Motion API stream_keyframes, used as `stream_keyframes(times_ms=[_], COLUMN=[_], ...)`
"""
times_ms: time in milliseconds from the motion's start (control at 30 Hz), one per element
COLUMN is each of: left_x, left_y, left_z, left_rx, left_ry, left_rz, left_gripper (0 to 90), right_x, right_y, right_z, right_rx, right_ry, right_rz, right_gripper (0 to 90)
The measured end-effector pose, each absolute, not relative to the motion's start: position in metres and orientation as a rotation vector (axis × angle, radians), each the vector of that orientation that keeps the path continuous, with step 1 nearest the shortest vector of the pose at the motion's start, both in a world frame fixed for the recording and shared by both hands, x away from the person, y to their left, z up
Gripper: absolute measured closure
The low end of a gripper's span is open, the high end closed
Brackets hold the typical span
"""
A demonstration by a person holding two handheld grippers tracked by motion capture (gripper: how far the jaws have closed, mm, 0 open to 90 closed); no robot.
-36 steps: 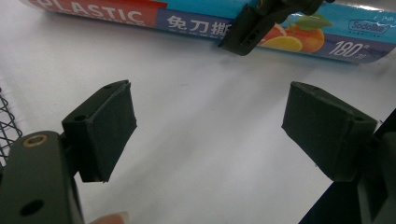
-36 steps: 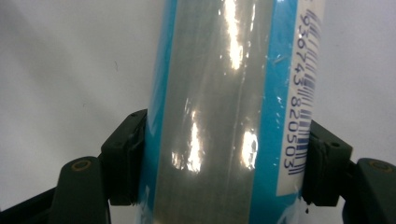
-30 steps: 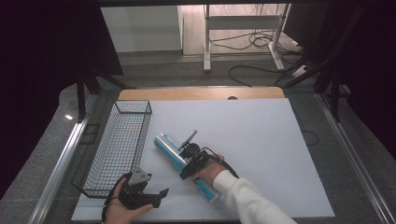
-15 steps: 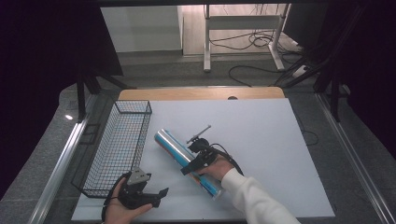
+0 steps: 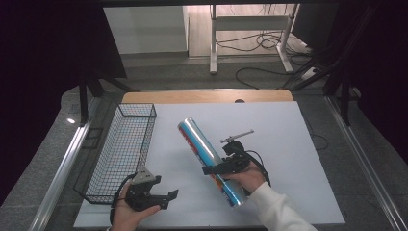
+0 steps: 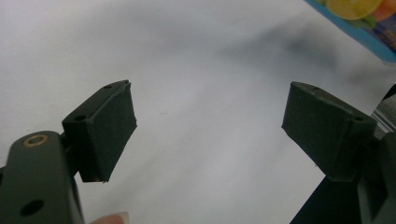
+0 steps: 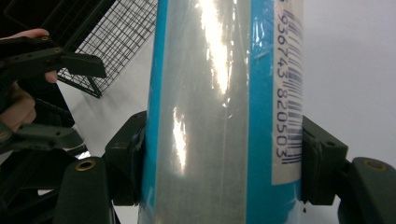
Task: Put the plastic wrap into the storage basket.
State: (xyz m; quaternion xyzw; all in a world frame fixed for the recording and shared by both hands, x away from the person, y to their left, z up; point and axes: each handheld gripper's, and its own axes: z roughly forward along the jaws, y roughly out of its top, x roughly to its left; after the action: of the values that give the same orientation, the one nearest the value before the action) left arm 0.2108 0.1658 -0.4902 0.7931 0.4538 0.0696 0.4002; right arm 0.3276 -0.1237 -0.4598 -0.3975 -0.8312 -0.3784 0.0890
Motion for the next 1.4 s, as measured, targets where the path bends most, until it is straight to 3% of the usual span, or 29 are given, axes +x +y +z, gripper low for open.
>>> stream_keyframes(times_ms=[367, 600, 667, 833, 867, 1233, 1400], left_x=[0.226, 0.255, 0.271, 0.285, 0.292, 0.307, 0.31], left_y=[0.156, 0.143, 0.137, 0.126, 0.121, 0.099, 0.09], left_z=[-0.48, -0.476, -0.479, -0.484, -0.488, -0.496, -0.497], left_rx=[1.904, 1.74, 1.665, 1.618, 1.577, 1.537, 1.552], left_ry=[1.115, 1.081, 1.058, 1.024, 1.007, 0.953, 0.946], left_rz=[0.029, -0.193, -0.324, -0.392, -0.462, -0.508, -0.521], left_gripper=[16.9, 10.9, 8.3, 8.1, 8.2, 12.7, 19.4], right_x=[0.302, 0.295, 0.292, 0.289, 0.288, 0.283, 0.281], right_y=[-0.162, -0.169, -0.169, -0.165, -0.162, -0.149, -0.145], right_z=[-0.466, -0.47, -0.47, -0.471, -0.471, -0.477, -0.475], right_rx=[-1.218, -1.23, -1.224, -1.198, -1.188, -1.174, -1.17], right_ry=[-2.389, -2.329, -2.321, -2.344, -2.347, -2.343, -2.335], right_rz=[-1.267, -1.328, -1.341, -1.354, -1.359, -1.39, -1.423], right_gripper=[31.6, 31.6, 31.6, 31.6, 31.6, 31.6, 31.6])
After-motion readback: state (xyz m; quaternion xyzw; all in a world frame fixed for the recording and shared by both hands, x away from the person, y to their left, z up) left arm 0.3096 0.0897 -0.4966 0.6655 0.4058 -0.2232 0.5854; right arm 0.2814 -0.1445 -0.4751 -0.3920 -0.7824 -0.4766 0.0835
